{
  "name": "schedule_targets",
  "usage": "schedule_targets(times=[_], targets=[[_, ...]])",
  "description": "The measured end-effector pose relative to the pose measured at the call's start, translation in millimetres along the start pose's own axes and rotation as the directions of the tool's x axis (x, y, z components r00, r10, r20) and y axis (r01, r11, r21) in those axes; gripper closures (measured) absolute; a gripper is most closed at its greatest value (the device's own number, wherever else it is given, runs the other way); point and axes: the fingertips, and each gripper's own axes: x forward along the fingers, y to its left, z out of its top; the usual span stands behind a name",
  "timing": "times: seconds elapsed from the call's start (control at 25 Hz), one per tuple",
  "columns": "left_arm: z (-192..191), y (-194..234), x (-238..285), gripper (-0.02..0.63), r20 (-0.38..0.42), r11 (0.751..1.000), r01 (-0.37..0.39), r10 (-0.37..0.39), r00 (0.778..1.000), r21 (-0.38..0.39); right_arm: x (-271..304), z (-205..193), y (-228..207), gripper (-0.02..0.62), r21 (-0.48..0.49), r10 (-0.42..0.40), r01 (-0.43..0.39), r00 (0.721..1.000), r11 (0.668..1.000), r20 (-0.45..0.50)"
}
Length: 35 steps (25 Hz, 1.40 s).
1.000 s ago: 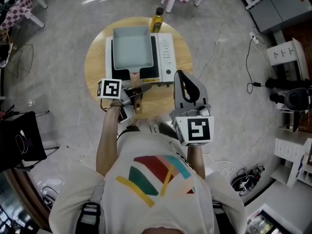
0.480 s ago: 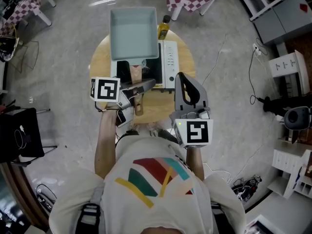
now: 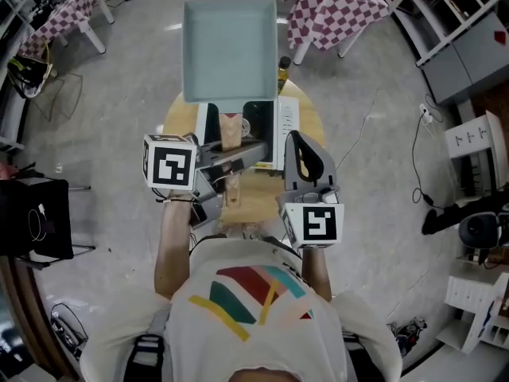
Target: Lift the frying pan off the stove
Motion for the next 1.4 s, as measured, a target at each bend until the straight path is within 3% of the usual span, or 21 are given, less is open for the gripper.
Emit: schedule_targets(times=[0.28, 0.48, 1.08, 1.4], targets=[[9, -32, -4, 0.598, -0.001, 0.994, -0.022, 0.022, 1.0, 0.109, 2, 10, -3, 0.601, 0.045, 0.008, -0.01, 0.999, 0.999, 0.051], [13, -40, -8, 0.598, -0.003, 0.99, -0.042, 0.043, 0.999, 0.137, 7, 21, 0, 0.601, 0.011, 0.023, -0.024, 0.995, 1.0, 0.094], [8, -50, -8, 0.597, -0.035, 0.989, 0.026, -0.021, 0.999, 0.146, 12, 22, 2, 0.601, 0.001, 0.025, -0.025, 0.995, 1.0, 0.093], [7, -51, -8, 0.591, -0.039, 0.989, 0.022, -0.016, 0.999, 0.147, 9, 23, 0, 0.602, -0.015, 0.017, -0.015, 0.996, 1.0, 0.088]])
